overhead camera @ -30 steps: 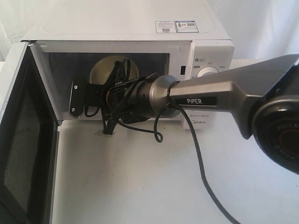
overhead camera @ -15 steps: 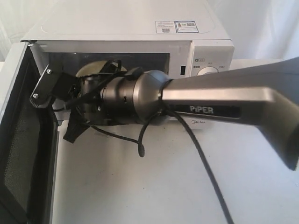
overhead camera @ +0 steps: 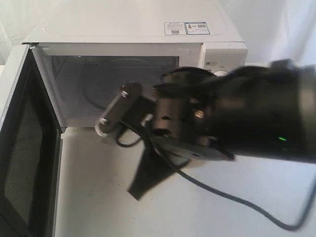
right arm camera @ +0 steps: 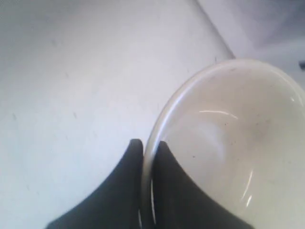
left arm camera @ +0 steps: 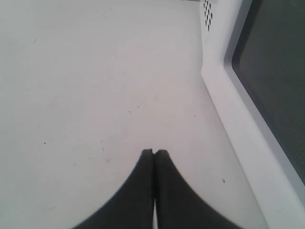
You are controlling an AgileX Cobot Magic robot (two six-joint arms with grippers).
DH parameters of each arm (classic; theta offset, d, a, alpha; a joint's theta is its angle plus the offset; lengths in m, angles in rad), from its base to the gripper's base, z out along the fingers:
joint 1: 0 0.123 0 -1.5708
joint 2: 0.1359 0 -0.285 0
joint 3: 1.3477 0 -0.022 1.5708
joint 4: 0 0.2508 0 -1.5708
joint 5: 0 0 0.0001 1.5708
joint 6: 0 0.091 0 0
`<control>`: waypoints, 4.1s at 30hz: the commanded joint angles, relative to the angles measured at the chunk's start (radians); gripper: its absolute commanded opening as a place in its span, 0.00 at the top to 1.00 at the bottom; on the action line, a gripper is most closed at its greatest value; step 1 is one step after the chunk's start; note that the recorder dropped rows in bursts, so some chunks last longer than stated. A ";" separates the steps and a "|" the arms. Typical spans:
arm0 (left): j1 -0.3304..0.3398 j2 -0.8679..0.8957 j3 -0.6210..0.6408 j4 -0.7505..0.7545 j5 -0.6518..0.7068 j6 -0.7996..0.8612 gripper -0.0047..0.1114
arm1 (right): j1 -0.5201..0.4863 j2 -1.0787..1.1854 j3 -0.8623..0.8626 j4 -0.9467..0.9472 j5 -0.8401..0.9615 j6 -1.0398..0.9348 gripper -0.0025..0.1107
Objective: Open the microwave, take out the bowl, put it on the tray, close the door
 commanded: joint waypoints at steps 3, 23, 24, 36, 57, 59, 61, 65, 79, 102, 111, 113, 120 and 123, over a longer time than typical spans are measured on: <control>-0.005 -0.004 0.005 -0.007 0.001 -0.003 0.96 | -0.004 -0.182 0.312 -0.322 -0.040 0.297 0.98; -0.005 -0.004 0.005 -0.007 0.001 -0.003 0.96 | -0.069 -0.185 0.498 -0.415 -0.313 0.536 0.98; -0.005 -0.004 0.005 -0.007 0.001 -0.003 0.96 | -0.069 -0.185 0.498 -0.417 -0.300 0.546 0.98; -0.005 -0.004 0.005 -0.007 0.001 -0.003 0.96 | -0.085 -0.109 0.520 -0.537 -0.216 0.651 0.98; -0.005 -0.004 0.005 -0.007 0.001 -0.003 0.96 | -0.100 -0.041 0.520 -0.567 -0.297 0.729 0.83; -0.005 -0.004 0.005 -0.007 0.001 -0.003 0.96 | -0.100 -0.041 0.520 -0.567 -0.299 0.729 0.76; -0.005 -0.004 0.005 -0.007 0.001 -0.003 0.96 | -0.100 -0.041 0.520 -0.567 -0.288 0.729 0.73; -0.005 -0.004 0.005 -0.007 0.001 -0.003 0.96 | -0.100 -0.041 0.520 -0.563 -0.219 0.732 0.73; -0.005 -0.004 0.005 -0.007 0.001 -0.003 0.96 | -0.098 -0.238 0.481 -0.524 -0.287 0.732 0.73; -0.005 -0.004 0.005 -0.007 -0.437 0.076 0.96 | -0.098 -1.343 0.484 0.017 -0.101 0.129 0.98; -0.005 -0.004 0.005 -0.007 -0.927 0.169 0.96 | -0.098 -1.364 0.484 0.017 -0.090 0.109 0.98; -0.005 -0.004 -0.005 -0.007 -0.863 0.162 0.96 | -0.098 -1.364 0.484 0.017 -0.102 0.107 0.98; -0.005 0.025 -0.253 -0.016 -0.395 0.169 0.96 | -0.098 -1.364 0.484 0.017 -0.133 0.107 0.98; -0.005 0.091 -0.364 -0.018 -0.180 0.161 0.96 | -0.098 -1.364 0.484 0.014 -0.133 0.097 0.98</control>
